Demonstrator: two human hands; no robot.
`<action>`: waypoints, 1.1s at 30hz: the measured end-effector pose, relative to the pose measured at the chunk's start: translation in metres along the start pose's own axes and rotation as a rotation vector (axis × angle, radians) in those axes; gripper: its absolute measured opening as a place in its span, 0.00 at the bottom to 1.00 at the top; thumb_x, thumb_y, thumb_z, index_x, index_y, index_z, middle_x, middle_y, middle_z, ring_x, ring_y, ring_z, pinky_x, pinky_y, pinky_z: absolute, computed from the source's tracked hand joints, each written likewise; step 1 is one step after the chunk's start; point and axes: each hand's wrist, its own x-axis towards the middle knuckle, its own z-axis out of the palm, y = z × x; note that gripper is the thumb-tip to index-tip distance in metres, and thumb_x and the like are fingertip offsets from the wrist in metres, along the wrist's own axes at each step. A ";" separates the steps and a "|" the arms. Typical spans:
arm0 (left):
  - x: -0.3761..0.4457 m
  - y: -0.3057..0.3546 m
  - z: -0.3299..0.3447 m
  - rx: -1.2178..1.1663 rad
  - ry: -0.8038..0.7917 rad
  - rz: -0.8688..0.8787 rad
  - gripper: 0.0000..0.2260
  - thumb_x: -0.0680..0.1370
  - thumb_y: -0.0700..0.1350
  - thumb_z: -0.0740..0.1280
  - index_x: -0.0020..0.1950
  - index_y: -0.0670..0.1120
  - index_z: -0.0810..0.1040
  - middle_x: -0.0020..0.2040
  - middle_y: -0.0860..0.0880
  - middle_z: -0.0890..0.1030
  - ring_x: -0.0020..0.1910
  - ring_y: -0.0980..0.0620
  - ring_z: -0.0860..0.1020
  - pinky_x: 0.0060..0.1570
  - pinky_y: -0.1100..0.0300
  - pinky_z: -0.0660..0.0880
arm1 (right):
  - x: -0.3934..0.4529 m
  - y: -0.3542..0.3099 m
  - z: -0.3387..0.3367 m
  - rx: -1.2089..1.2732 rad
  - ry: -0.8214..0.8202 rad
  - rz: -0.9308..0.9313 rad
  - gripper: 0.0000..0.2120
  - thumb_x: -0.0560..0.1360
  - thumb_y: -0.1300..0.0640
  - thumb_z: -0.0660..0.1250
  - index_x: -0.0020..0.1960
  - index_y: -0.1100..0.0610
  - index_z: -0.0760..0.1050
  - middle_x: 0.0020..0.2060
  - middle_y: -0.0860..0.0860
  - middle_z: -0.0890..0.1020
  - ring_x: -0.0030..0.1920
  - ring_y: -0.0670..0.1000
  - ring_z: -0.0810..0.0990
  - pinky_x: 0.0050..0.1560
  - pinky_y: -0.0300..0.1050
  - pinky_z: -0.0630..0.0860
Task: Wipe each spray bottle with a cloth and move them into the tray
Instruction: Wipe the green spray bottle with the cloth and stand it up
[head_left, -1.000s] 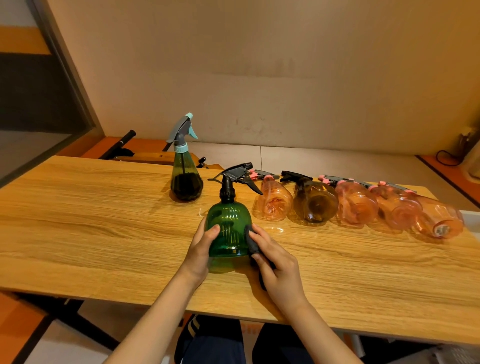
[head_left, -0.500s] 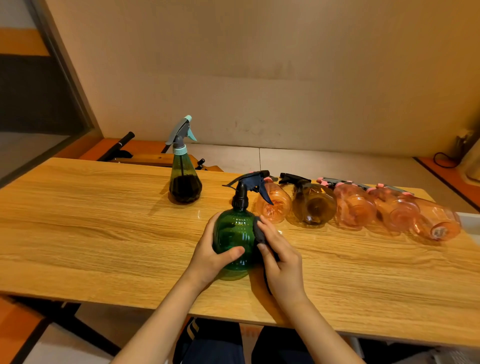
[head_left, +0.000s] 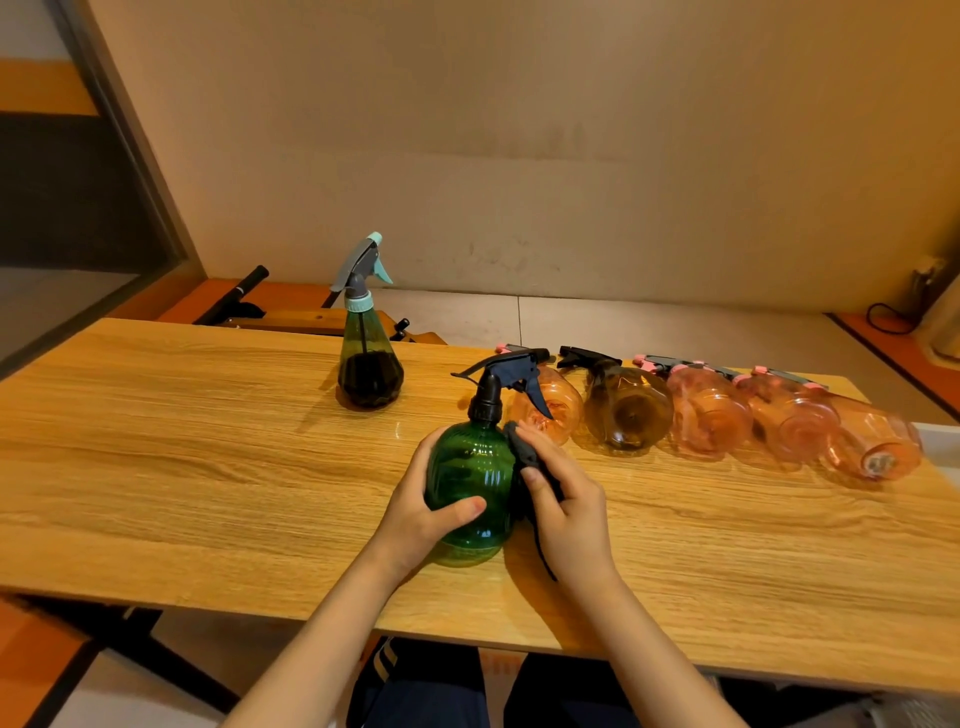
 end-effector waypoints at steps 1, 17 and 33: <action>0.000 0.000 -0.001 -0.015 -0.003 -0.006 0.34 0.59 0.50 0.74 0.64 0.53 0.68 0.58 0.50 0.77 0.54 0.58 0.80 0.47 0.63 0.77 | 0.000 0.000 0.000 0.001 -0.005 0.002 0.20 0.74 0.62 0.61 0.61 0.42 0.70 0.61 0.44 0.76 0.65 0.42 0.71 0.65 0.39 0.68; 0.004 0.000 -0.012 -0.359 0.143 -0.145 0.47 0.46 0.61 0.82 0.61 0.48 0.73 0.50 0.46 0.82 0.48 0.49 0.82 0.39 0.56 0.80 | -0.032 0.005 0.017 -0.010 -0.058 -0.077 0.23 0.75 0.61 0.62 0.67 0.47 0.67 0.66 0.32 0.68 0.68 0.42 0.68 0.66 0.34 0.64; 0.005 -0.003 -0.014 -0.339 0.104 -0.113 0.41 0.58 0.52 0.77 0.69 0.46 0.70 0.58 0.42 0.80 0.56 0.46 0.80 0.48 0.55 0.80 | -0.034 0.007 0.017 -0.037 0.002 -0.107 0.21 0.73 0.59 0.62 0.65 0.47 0.70 0.64 0.32 0.70 0.66 0.43 0.71 0.66 0.37 0.66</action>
